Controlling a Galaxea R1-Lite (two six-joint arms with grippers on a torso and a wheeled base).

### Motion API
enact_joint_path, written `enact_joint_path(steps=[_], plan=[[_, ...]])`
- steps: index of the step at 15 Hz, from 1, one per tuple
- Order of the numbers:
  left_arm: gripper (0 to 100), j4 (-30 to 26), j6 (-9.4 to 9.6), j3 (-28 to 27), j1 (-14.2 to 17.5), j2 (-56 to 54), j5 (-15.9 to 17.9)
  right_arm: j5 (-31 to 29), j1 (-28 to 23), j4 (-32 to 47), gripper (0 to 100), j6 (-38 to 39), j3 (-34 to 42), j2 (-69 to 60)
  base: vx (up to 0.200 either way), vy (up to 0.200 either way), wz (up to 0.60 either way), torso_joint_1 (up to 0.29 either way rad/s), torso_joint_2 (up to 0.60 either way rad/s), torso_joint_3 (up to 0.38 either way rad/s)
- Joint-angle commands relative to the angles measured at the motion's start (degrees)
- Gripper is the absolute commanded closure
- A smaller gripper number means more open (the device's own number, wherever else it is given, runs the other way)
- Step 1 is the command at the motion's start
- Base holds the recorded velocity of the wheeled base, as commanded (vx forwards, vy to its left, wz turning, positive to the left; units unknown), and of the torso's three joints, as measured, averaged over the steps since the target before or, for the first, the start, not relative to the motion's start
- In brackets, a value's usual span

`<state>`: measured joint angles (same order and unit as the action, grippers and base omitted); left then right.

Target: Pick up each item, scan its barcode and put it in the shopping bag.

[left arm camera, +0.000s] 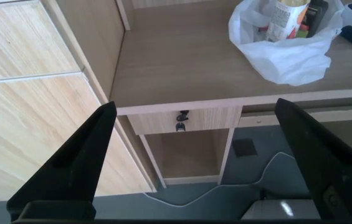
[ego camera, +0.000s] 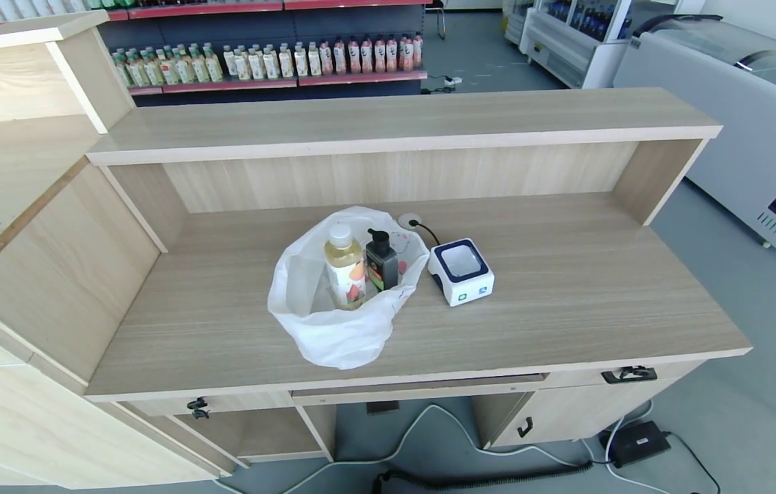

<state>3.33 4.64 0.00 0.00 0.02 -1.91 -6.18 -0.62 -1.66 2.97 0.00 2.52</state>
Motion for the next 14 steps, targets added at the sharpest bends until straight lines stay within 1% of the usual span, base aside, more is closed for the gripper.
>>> enact_joint_path(steps=[1, 3, 14], plan=[[0, 0.1, 0.01, 0.0, 0.0, 0.0, 0.0, 0.1, 0.5, 1.2, 0, 2.1, 0.0, -2.5, 0.0, 0.0, 0.0, 0.0, 0.0, 0.0], [0, 0.0, 0.01, 0.0, 0.0, 0.0, 0.0, -0.1, 0.5, 1.4, 0, 3.5, 0.0, -2.5, 0.0, 0.0, 0.0, 0.0, 0.0, 0.0], [0, 0.0, 0.01, 0.0, 0.0, 0.0, 0.0, 0.0, 0.5, 1.5, 0, 3.4, 0.0, -2.5, 0.0, 0.0, 0.0, 0.0, 0.0, 0.0]])
